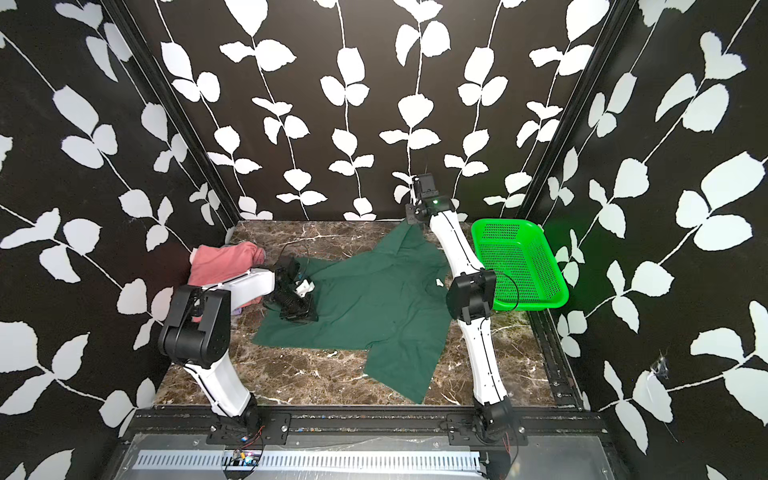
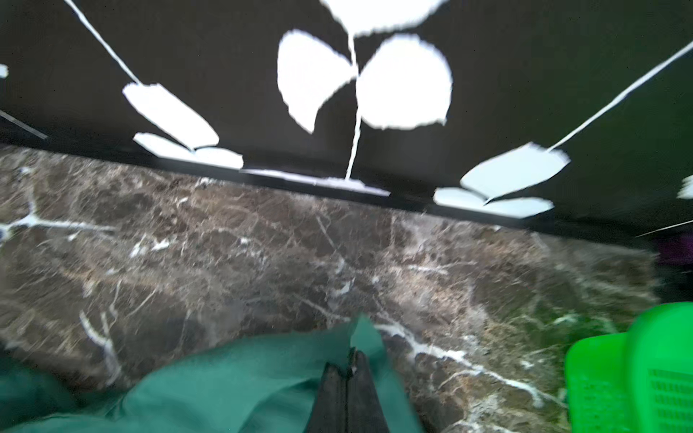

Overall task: Fold and stack t-shirts
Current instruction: Flatten out the T-shirt at the center of the board.

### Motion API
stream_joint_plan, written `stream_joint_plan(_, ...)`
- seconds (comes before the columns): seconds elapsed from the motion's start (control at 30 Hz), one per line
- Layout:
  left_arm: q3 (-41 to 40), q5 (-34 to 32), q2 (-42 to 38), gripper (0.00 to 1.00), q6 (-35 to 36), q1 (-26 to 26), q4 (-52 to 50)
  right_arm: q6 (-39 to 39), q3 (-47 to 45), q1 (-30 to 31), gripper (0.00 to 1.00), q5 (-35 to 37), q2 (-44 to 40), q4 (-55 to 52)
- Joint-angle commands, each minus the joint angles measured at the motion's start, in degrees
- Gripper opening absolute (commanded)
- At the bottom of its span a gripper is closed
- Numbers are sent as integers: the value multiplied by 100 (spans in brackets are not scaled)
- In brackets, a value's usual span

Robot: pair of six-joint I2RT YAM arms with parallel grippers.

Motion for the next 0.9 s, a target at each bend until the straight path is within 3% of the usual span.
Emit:
stream_joint_plan(0.0, -113, 248, -491, 10, 367, -188, -559, -184, -266, -19, 0, -278, -58, -3)
stream_joint_plan(0.07, -151, 183, -532, 0, 562, -343, -812, -255, -173, -42, 0, -130, -107, 165)
stream_joint_plan(0.2, -149, 344, -495, 0, 705, -599, -1105, -219, 417, -119, 0, 169, -12, 303)
stream_joint_plan(0.3, 62, 264, -455, 1, 850, -832, -1461, -148, 75, -122, 0, 502, -243, 748)
stream_joint_plan(0.4, 250, 9, -500, 7, 967, -956, -1908, -13, -633, -156, 0, 699, -598, 1486)
stream_joint_plan(0.47, 338, -435, -628, 25, 825, -970, -2094, 44, -627, -220, 1, 606, -571, 1559)
stream_joint_plan(0.5, 379, -731, -707, 47, 754, -975, -2164, 99, -427, -253, 19, 466, -461, 1379)
stream_joint_plan(0.53, 430, -1088, -799, 74, 670, -978, -2199, 178, -74, -311, 49, 130, -276, 1067)
stream_joint_plan(0.57, 461, -1448, -893, 95, 575, -974, -2188, 255, 225, -343, 66, -180, -118, 759)
stream_joint_plan(0.6, 490, -1752, -1002, 99, 518, -972, -2145, 379, 490, -359, 80, -464, 20, 404)
stream_joint_plan(0.63, 532, -2022, -1129, 99, 465, -971, -2084, 461, 511, -343, 84, -789, 60, 174)
stream_joint_plan(0.7, 623, -2568, -1337, 99, 292, -972, -1929, 581, 3, -274, 81, -1444, -179, -4)
stream_joint_plan(0.77, 654, -3044, -1477, 98, 211, -966, -1656, 699, -1153, -80, 69, -1747, -763, 98)
stream_joint_plan(0.87, 669, -3431, -1356, 84, 164, -945, -1266, 1062, -3704, 350, 35, -2054, -1937, 1225)
